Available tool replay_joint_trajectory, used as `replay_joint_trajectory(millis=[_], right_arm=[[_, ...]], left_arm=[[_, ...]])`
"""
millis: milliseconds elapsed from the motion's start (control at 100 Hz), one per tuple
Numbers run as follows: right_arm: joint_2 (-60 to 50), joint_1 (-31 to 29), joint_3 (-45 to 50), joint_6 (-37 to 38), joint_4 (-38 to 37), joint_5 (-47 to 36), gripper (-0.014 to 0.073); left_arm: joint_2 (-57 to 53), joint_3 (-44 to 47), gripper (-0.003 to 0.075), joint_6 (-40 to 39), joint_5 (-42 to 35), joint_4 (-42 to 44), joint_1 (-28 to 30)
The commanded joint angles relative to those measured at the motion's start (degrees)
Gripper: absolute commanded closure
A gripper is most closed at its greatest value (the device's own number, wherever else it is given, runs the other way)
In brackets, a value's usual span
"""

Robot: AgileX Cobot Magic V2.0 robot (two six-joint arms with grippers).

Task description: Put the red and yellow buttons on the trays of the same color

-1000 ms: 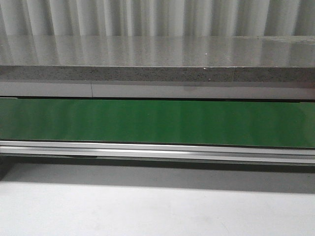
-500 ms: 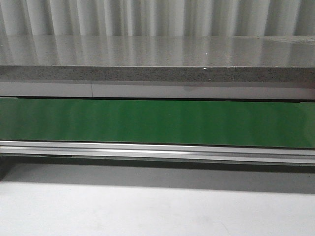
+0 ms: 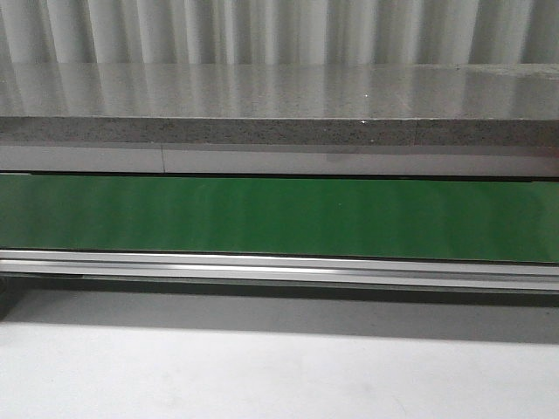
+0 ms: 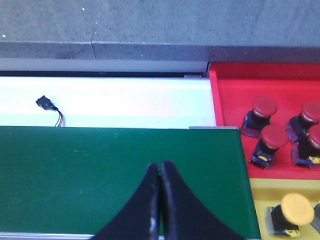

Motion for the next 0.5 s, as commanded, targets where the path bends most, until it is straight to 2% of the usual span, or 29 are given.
replay_joint_trajectory(millis=[0, 130, 370, 490], right_arm=[[-2.35, 0.11, -0.90, -1.19, -0.50, -5.82, 0.0659], [-6.44, 0.11, 2.35, -2.78, -0.50, -8.27, 0.0659], [-15.46, 0.36, 10.60, -2.78, 0.35, -17.56, 0.0659], [-20.65, 0.36, 14.92, -2.78, 0.35, -18.87, 0.0659]], left_arm=[[0.12, -1.72, 0.0741, 0.09, -3.93, -0.93, -0.48], [0.12, -1.72, 0.0741, 0.09, -3.93, -0.93, -0.48], [0.12, -1.72, 0.0741, 0.09, -3.93, -0.93, -0.48], [0.12, -1.72, 0.0741, 0.09, -3.93, -0.93, -0.48]])
